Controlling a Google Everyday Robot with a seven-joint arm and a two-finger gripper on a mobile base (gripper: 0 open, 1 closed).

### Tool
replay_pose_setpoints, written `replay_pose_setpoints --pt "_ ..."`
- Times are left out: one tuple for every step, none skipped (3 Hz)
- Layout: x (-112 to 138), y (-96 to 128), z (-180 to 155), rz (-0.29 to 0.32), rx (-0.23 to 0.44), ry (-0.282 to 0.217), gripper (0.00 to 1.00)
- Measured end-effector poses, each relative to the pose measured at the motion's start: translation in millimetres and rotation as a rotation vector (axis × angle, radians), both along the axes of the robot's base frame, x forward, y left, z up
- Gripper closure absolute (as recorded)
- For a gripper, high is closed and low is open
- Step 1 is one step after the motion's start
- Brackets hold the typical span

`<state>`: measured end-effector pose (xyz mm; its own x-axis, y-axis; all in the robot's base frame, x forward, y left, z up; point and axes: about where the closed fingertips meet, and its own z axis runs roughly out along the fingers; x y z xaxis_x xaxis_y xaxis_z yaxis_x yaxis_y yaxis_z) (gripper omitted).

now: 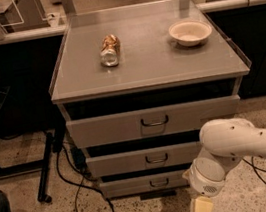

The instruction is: Open bottom drawer

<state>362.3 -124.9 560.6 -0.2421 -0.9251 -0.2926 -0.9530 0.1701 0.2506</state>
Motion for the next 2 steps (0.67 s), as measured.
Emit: replay_pose_setpoints --pt "30.4 16.1 -21.0 0.012 0.045 0.008 0.0" --pt "34.4 18.2 -22.4 0.01 0.051 0.008 0.0"
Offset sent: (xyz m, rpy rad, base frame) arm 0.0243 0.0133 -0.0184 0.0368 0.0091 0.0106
